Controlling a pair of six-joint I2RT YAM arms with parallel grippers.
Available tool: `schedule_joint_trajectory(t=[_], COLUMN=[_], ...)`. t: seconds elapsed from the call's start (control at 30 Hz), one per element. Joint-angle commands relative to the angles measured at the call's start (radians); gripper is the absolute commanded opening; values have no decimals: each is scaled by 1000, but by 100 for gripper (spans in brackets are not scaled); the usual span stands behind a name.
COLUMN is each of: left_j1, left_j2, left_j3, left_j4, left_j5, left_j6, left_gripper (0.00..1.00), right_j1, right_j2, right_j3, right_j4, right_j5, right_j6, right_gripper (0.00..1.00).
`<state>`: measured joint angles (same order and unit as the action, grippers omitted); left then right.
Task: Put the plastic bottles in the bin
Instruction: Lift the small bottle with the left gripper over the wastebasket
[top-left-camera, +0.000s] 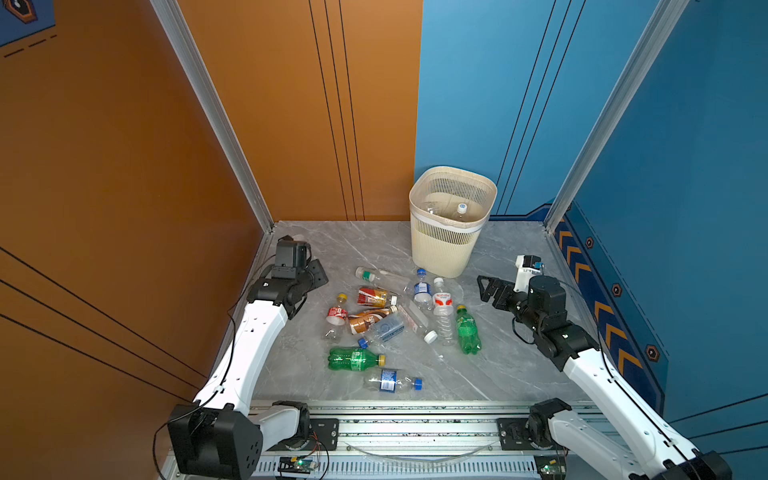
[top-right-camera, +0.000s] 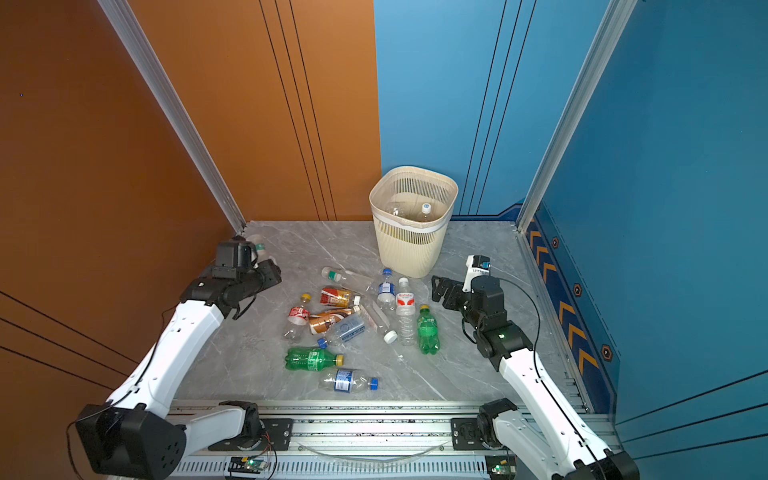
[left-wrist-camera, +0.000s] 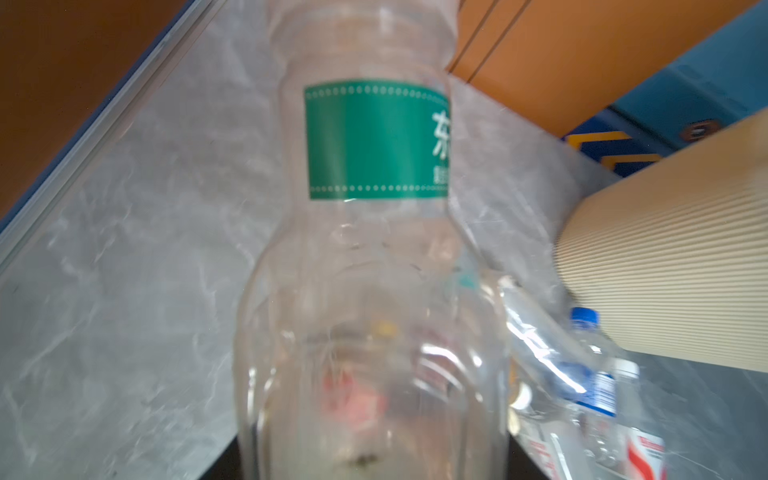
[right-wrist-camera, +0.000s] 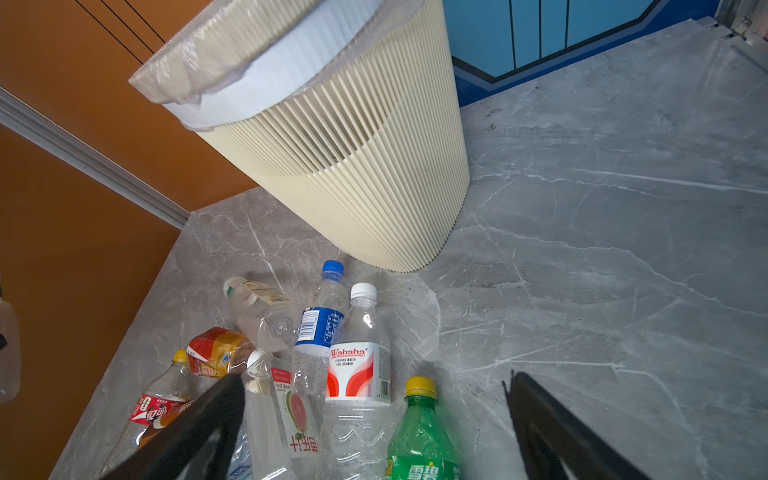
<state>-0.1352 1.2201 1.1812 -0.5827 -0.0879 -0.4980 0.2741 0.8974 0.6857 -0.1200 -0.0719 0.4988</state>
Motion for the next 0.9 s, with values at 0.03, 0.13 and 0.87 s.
schedule_joint_trajectory(t=[0.03,0.13,0.87], left_j1=[-118,-196,-394], left_j2=[99,198,946], left_j3=[194,343,1382], left_j4=[-1,-1,-2], left_j5=[9,20,170], left_j6=[99,163,221], left_gripper=[47,47,47], right_j1=[-8,-10,-19], right_j2=[-33,-51,-153], right_j3=[-5,-5,-29], right_j4=[-27,-43,-120], right_j5=[6,12,29], right_j6=[14,14,44], right_gripper=[100,100,100])
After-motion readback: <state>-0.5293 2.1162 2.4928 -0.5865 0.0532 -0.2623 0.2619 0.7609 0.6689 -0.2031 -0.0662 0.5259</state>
